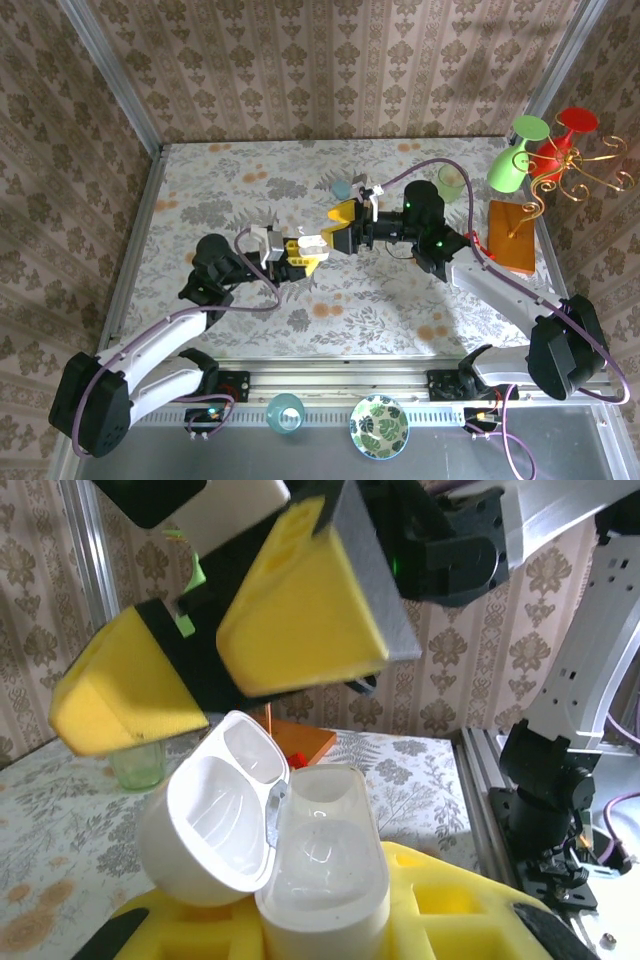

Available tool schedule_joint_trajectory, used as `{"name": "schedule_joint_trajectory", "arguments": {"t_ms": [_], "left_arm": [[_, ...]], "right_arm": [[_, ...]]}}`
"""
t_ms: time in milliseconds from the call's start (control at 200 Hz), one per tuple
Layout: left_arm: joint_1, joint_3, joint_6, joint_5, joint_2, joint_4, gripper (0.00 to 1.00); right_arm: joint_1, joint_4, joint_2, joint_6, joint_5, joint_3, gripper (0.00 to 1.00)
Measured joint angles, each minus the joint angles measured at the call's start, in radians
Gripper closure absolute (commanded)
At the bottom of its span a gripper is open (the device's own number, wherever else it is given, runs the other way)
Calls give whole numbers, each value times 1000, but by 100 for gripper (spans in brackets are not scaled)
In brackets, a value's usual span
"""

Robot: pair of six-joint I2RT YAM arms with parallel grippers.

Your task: Insert wireless bluetooth earbuds into charging case

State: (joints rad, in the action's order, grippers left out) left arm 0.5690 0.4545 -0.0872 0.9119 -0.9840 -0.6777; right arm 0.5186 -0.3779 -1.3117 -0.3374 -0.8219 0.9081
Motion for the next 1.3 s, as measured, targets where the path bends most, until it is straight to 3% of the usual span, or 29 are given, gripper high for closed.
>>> {"name": "schedule_joint_trajectory", "arguments": {"t_ms": [190, 425, 660, 980, 1300], "left_arm": [[-14, -76, 30, -75, 0, -13, 95], [-34, -114, 32, -167, 12, -58, 95], [-40, -125, 32, -189, 100, -62, 95], [-40, -137, 32, -199, 201, -39, 95], [-40, -141, 31, -198, 204, -29, 95]], "right_arm": [[0, 3, 35, -13, 39, -1, 14], [-24, 35, 44, -79, 275, 11, 19], [-31, 250, -265, -133, 469, 161, 30], [61, 562, -688, -110, 575, 526, 49], [167, 820, -932, 19, 774, 874, 56]]}}
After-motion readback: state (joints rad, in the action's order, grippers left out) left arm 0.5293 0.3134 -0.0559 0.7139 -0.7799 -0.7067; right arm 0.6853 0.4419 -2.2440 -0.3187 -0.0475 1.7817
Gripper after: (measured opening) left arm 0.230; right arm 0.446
